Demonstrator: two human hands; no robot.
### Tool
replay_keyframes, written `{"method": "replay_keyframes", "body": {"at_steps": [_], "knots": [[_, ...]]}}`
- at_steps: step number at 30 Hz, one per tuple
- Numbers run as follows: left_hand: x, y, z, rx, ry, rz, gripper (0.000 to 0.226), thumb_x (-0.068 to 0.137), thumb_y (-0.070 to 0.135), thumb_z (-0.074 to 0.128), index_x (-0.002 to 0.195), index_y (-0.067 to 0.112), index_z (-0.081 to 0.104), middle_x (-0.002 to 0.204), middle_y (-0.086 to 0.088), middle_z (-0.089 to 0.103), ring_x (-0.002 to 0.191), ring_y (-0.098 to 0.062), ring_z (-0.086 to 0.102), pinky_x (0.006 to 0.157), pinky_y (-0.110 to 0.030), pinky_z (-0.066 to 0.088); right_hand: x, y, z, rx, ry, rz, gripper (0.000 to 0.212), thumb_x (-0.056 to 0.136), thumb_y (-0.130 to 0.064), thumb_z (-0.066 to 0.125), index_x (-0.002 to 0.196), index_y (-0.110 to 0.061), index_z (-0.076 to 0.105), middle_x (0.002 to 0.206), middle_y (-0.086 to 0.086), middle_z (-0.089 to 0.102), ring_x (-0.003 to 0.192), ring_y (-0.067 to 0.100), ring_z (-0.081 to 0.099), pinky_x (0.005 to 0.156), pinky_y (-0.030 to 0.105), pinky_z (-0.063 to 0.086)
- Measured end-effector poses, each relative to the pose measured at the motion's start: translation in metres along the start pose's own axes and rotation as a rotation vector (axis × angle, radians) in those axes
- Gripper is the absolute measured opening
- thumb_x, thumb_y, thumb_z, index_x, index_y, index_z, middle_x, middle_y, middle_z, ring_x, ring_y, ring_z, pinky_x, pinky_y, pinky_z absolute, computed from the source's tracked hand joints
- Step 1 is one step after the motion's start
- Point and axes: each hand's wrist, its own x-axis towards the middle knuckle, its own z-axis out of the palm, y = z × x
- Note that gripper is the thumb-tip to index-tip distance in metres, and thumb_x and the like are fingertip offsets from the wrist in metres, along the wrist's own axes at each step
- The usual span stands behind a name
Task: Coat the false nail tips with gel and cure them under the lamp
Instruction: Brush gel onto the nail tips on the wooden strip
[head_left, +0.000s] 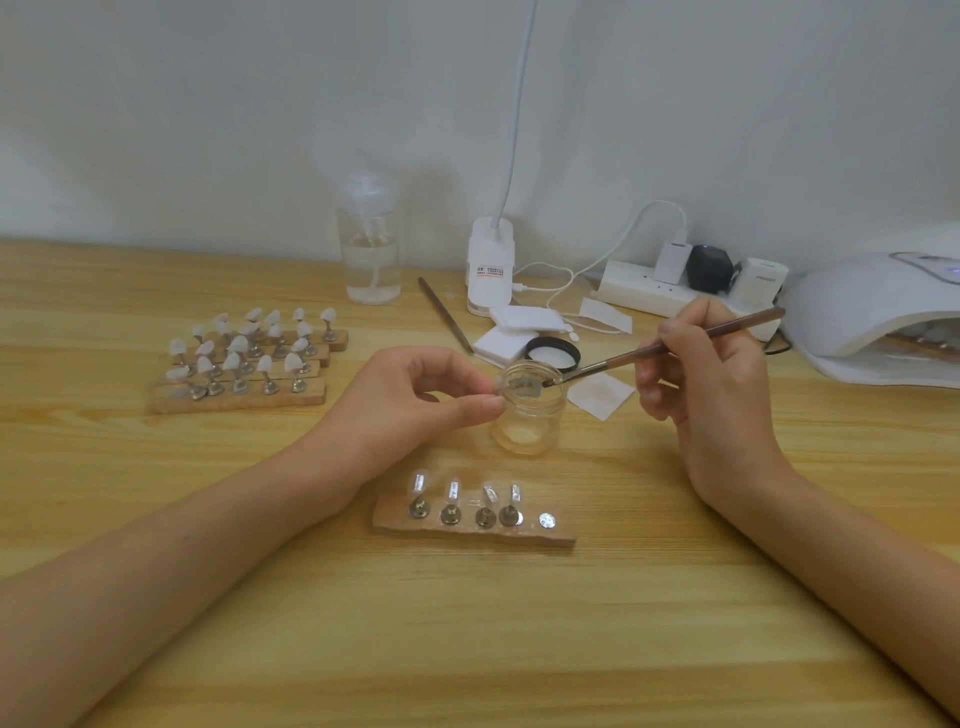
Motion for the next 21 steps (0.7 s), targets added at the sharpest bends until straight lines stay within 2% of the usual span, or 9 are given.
{"method": "replay_keyframes", "body": {"at_steps": [6, 8, 11, 14, 21], "knots": [[0.001, -0.001, 0.0, 0.02, 0.007, 0.005, 0.026, 0.06, 0.042, 0.079, 0.078, 0.023, 0.074, 0.087, 0.01, 0.076, 0.066, 0.009, 0.063, 0.067, -0.008, 0.045, 0.005, -0.004, -0.008, 0.016, 0.053, 0.043, 0.032, 0.096, -0.004, 0.048, 0.068, -0.019, 0.047, 0.056, -0.002, 0.056, 0.049, 0.011, 0.05, 0.042, 0.019, 0.038], [0.002, -0.001, -0.001, 0.03, 0.006, -0.001, 0.018, 0.066, 0.036, 0.081, 0.077, 0.024, 0.074, 0.087, 0.01, 0.076, 0.065, 0.009, 0.062, 0.07, -0.013, 0.044, 0.006, -0.004, -0.009, 0.054, 0.05, 0.04, 0.032, 0.098, -0.005, 0.046, 0.069, -0.019, 0.048, 0.056, -0.002, 0.057, 0.05, 0.011, 0.052, 0.043, 0.02, 0.039], [0.002, -0.002, -0.001, 0.025, -0.002, 0.004, 0.013, 0.072, 0.03, 0.082, 0.079, 0.022, 0.074, 0.088, 0.01, 0.076, 0.063, 0.01, 0.06, 0.074, -0.022, 0.041, 0.006, -0.006, -0.008, 0.089, -0.064, -0.082, 0.023, 0.094, -0.007, 0.046, 0.075, -0.018, 0.052, 0.061, 0.0, 0.059, 0.052, 0.014, 0.053, 0.046, 0.021, 0.043], [0.001, -0.001, 0.0, 0.018, -0.006, 0.017, 0.012, 0.073, 0.029, 0.082, 0.079, 0.022, 0.074, 0.086, 0.011, 0.076, 0.06, 0.011, 0.059, 0.074, -0.023, 0.042, 0.007, -0.008, -0.009, -0.03, -0.174, -0.216, 0.02, 0.086, -0.004, 0.044, 0.082, -0.021, 0.054, 0.067, 0.0, 0.06, 0.055, 0.019, 0.054, 0.049, 0.025, 0.046], [0.002, -0.003, -0.001, 0.011, -0.007, 0.036, 0.011, 0.072, 0.028, 0.083, 0.076, 0.026, 0.074, 0.084, 0.012, 0.075, 0.066, 0.009, 0.063, 0.078, -0.024, 0.045, 0.009, -0.014, -0.016, -0.081, -0.241, -0.277, 0.023, 0.076, 0.004, 0.038, 0.082, -0.016, 0.047, 0.063, 0.001, 0.055, 0.053, 0.019, 0.047, 0.045, 0.025, 0.042]]}}
